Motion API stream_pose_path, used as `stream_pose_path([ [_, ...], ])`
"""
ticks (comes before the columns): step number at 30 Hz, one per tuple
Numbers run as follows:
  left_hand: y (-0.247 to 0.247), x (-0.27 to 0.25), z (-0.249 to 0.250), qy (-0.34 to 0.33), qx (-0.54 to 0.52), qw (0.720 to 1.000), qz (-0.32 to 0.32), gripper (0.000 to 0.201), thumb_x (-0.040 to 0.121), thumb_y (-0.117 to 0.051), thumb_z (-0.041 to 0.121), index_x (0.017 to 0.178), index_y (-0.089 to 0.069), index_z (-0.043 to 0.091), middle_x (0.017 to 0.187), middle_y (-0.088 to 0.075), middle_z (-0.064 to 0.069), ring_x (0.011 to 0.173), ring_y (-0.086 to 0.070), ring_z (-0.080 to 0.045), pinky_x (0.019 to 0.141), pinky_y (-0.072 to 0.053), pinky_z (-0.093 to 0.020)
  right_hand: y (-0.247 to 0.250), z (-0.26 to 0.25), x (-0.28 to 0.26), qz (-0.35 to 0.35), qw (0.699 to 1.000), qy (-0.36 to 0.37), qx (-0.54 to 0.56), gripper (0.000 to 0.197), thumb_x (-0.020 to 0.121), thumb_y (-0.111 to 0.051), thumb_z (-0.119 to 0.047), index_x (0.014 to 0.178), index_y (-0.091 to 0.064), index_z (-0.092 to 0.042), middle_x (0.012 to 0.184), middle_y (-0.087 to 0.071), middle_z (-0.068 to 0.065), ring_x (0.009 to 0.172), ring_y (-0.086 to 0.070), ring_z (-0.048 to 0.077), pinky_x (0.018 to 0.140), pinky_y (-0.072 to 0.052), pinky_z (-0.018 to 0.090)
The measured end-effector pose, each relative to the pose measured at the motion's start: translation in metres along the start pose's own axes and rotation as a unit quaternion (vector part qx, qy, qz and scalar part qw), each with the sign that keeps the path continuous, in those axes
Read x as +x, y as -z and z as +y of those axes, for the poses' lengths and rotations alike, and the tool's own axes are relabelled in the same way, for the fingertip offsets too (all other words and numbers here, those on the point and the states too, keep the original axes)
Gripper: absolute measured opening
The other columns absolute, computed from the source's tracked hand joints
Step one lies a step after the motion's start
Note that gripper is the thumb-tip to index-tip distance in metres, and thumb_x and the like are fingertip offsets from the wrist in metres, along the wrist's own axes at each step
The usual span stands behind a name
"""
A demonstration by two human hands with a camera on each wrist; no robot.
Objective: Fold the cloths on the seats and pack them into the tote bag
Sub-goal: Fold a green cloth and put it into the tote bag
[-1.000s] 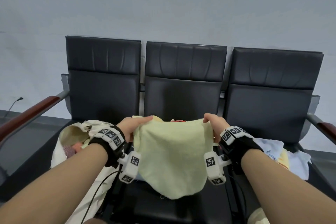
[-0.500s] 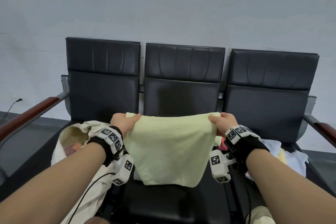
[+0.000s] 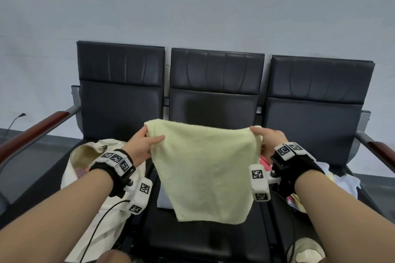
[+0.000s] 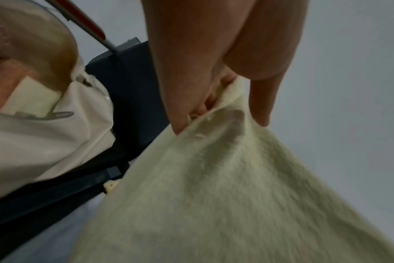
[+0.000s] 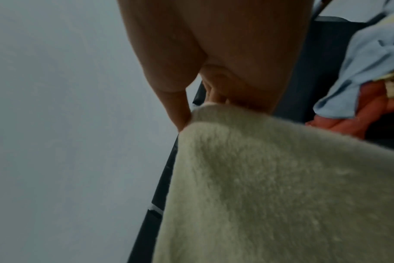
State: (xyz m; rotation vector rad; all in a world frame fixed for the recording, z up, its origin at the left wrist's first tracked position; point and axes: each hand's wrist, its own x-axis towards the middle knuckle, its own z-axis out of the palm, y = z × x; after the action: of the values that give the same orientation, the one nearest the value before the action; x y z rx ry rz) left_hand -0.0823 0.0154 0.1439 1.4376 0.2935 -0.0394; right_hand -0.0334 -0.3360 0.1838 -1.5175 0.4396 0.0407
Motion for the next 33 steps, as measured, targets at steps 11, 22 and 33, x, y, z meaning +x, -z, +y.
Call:
stream_pose_path([
  [11,-0.001,0.007,0.018,-0.087,0.062,0.977,0.184,0.017,0.092,-0.069,0.025,0.105,-0.074,0.015,0.101,-0.073,-0.006,0.095,-0.067,-0.022,0.089,-0.057,-0.041,0.013,-0.006,0.002,0.075,0.992,0.104,-0.01,0.011,0.085,-0.073,-0.018,0.094,-0.07,-0.012,0.083,-0.068,0.015,0.064,-0.061,0.029,0.063,-0.054,0.04],
  [22,-0.021,-0.003,0.035,-0.069,0.196,0.977,0.052,0.025,0.093,-0.056,0.009,0.116,-0.066,0.004,0.102,-0.067,-0.008,0.085,-0.06,-0.021,0.063,-0.045,-0.028,0.018,-0.007,-0.003,0.084,0.995,0.046,-0.013,0.022,0.077,-0.061,0.006,0.068,-0.057,-0.014,0.066,-0.051,0.008,0.052,-0.045,0.023,0.051,-0.041,0.031],
  [33,-0.008,-0.001,0.035,-0.07,0.267,0.953,0.122,0.022,0.079,-0.08,0.009,0.099,-0.07,0.007,0.101,-0.072,-0.013,0.096,-0.068,-0.029,0.088,-0.056,-0.039,0.024,-0.01,-0.011,0.052,0.999,-0.001,-0.004,0.005,0.072,-0.056,0.001,0.077,-0.055,0.0,0.077,-0.048,0.015,0.062,-0.044,0.023,0.061,-0.039,0.034],
])
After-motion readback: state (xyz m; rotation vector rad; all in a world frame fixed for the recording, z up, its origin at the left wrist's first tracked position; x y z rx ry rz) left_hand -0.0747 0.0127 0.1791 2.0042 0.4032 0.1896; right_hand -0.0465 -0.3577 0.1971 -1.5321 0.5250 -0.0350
